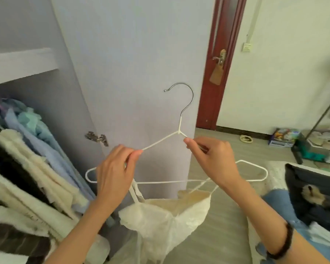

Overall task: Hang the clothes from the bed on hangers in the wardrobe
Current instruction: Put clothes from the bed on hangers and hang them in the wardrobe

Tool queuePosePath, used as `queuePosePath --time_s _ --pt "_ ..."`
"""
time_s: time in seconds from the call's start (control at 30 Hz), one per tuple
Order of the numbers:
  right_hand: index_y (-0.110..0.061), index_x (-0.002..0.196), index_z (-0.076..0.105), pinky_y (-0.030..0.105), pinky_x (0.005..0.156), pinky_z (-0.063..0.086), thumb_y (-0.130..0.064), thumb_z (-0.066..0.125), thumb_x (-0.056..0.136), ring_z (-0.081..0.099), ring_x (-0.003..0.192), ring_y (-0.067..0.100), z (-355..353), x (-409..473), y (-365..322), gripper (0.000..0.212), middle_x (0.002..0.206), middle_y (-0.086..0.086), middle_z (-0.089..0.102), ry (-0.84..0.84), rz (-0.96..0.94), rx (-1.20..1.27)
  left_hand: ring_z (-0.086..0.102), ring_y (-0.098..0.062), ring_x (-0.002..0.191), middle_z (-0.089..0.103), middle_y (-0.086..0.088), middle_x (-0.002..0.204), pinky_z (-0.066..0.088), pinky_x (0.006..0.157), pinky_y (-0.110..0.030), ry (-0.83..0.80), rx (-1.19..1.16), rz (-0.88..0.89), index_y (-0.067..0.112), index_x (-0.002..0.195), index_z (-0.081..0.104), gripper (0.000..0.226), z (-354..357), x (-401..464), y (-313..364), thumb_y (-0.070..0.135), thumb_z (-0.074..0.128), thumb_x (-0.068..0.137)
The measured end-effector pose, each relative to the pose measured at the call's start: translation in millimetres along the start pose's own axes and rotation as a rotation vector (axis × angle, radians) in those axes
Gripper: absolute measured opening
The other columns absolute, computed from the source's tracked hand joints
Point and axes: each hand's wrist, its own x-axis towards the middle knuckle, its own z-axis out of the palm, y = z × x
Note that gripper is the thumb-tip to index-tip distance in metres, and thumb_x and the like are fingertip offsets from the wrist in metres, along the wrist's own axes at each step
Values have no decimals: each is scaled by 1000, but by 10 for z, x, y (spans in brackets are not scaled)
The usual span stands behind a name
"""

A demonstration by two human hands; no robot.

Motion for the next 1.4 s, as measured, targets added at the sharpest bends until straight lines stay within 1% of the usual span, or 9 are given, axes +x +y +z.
queuePosePath --time_s 0.13,0.27,0.37,0.53,0.63,0.8,1.03,1.2,1.4 --pt "-7 54 58 36 44 38 -71 30 84 44 45 25 -893 -80 575 76 46 5 47 196 55 -237 40 -14 62 50 5 65 24 48 -15 -31 -110 50 13 71 59 36 677 178 848 34 40 93" --pt "-34 46 26 21 42 20 -58 48 85 24 38 5 -1740 -175 850 51 42 -12 22 418 95 -410 42 -13 62 49 5 66 25 48 -22 -36 -229 93 14 72 60 37 1175 387 1702 37 40 93" --pt "-21 44 32 28 42 22 -58 47 84 27 40 15 -2284 -169 1097 57 43 -5 28 513 162 -518 45 -16 59 51 1 65 25 53 -25 -19 -356 187 11 71 61 36 1544 669 2266 34 43 92" --pt "-31 52 36 24 46 26 -39 55 91 31 45 5 -3063 106 1299 44 48 -12 32 598 231 -614 50 -25 64 56 -5 70 22 59 -26 9 -471 243 8 74 61 33 2083 1310 3054 31 50 93" --pt "-12 77 66 38 64 46 -27 52 91 52 61 21 -3367 211 1486 25 65 4 57 660 196 -712 55 -31 70 60 -8 75 34 66 -36 -8 -589 254 5 77 63 29 2375 1730 3400 27 53 93" --pt "-12 103 67 44 76 44 -22 54 86 60 76 30 -3742 425 1919 23 79 8 64 773 209 -1216 54 -29 75 59 -8 78 30 71 -34 14 -675 321 6 81 65 30 2845 2385 3846 28 50 95" --pt "-11 104 65 36 74 23 -17 41 98 51 86 31 -4463 1007 2197 26 85 12 61 786 355 -1283 54 -27 83 63 -8 85 23 76 -30 26 -785 333 8 78 62 34 3401 3160 4509 31 45 97" --pt "-4 91 67 35 74 22 -31 39 98 48 91 30 -5037 1444 2136 40 86 12 60 974 337 -1407 54 -21 86 65 -3 86 18 73 -27 107 -936 354 12 76 61 35 3548 3747 5083 33 44 97" --pt "-6 93 67 36 79 24 -34 36 99 46 94 29 -5758 1858 2212 42 90 11 60 1075 298 -1518 53 -21 89 65 -6 89 19 76 -27 161 -1058 424 15 74 59 34 3708 4359 5871 34 44 97"
